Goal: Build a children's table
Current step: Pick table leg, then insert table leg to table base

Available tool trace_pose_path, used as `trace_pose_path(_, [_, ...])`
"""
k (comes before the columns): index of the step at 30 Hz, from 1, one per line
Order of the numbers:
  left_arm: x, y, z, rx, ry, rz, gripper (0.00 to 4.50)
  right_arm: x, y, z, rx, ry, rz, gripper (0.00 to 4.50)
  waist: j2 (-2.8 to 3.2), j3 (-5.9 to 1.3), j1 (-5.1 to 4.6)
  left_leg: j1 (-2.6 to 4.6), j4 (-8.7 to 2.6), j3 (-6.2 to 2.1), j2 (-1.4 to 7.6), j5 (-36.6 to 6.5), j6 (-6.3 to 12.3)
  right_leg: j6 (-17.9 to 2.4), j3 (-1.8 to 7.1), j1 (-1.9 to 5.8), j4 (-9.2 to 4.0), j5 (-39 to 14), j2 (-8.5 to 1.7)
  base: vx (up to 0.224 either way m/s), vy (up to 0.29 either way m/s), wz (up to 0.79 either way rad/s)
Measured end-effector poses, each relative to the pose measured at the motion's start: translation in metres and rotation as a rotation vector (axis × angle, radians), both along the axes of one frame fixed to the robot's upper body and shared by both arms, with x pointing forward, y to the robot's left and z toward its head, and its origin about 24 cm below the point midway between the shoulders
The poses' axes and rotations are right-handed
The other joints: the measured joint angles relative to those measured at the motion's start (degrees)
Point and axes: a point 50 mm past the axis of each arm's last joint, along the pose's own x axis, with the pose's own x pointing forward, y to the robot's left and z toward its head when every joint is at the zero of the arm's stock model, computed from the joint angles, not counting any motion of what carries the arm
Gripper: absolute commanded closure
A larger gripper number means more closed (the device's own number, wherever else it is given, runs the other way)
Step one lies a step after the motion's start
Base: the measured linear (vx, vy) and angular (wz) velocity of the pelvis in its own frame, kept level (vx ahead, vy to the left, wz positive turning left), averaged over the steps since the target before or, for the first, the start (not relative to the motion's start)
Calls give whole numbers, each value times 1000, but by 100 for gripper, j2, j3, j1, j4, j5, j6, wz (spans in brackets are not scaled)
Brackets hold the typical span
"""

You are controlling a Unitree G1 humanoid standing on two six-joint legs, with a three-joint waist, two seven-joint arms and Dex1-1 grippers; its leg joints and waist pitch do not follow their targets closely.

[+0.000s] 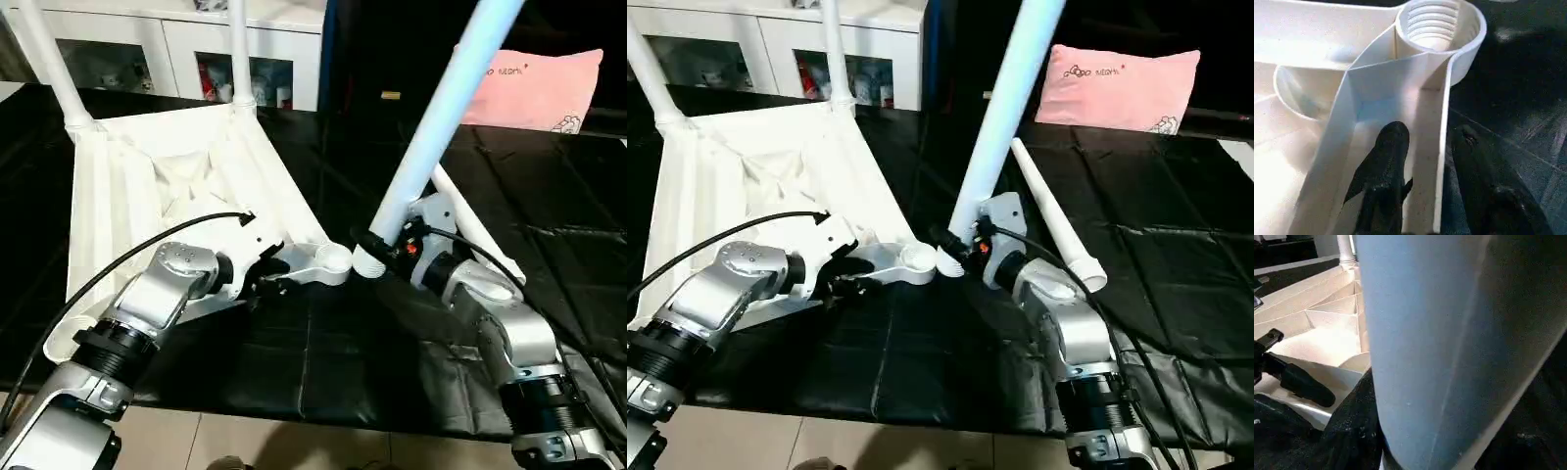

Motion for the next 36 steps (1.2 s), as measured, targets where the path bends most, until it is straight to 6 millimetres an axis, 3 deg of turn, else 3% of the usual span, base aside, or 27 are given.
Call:
trace_pose_path(8, [1, 2, 0, 14, -3, -14, 360, -3, 0, -4, -8, 11, 19, 258, 2, 1, 0, 1, 0, 0, 0, 0, 0, -1, 0, 1, 0, 0, 0, 0, 0, 0])
trace_pose_path(10, [1, 2, 0, 18, -2, -23, 391, -3, 1, -4, -11, 13, 27, 258, 2, 0, 0, 2, 0, 0, 0, 0, 0, -1, 0, 1, 0, 0, 0, 0, 0, 0])
trace_pose_path(13, [1, 2, 0, 16, 5, -36, 397, -4, 2, -4, -12, 13, 35, 258, 3, 1, 1, 2, 0, 0, 0, 0, 0, -1, 0, 1, 0, 0, 0, 0, 0, 0])
trace_pose_path(16, [0, 2, 0, 16, 7, -45, 434, -4, 3, -4, -10, 17, 46, 258, 3, 1, 1, 1, 0, -1, 0, 0, 0, -1, 0, 1, 0, 0, 0, 0, 0, 0])
trace_pose_path(24, [-1, 8, 1, 32, -2, -108, 450, 4, 13, 7, -2, 6, 100, 258, 2, 0, -50, 1, -7, 1, 0, -2, 2, -1, 1, 0, -6, 0, 0, 0, 0, 0])
trace_pose_path(36, [-6, 14, 2, 46, 0, -240, 450, 7, 34, 0, 9, 32, 221, 258, -1, 0, 139, 2, -8, 7, 1, -1, 3, -2, 0, 3, -11, 0, -4, 0, 0, 0])
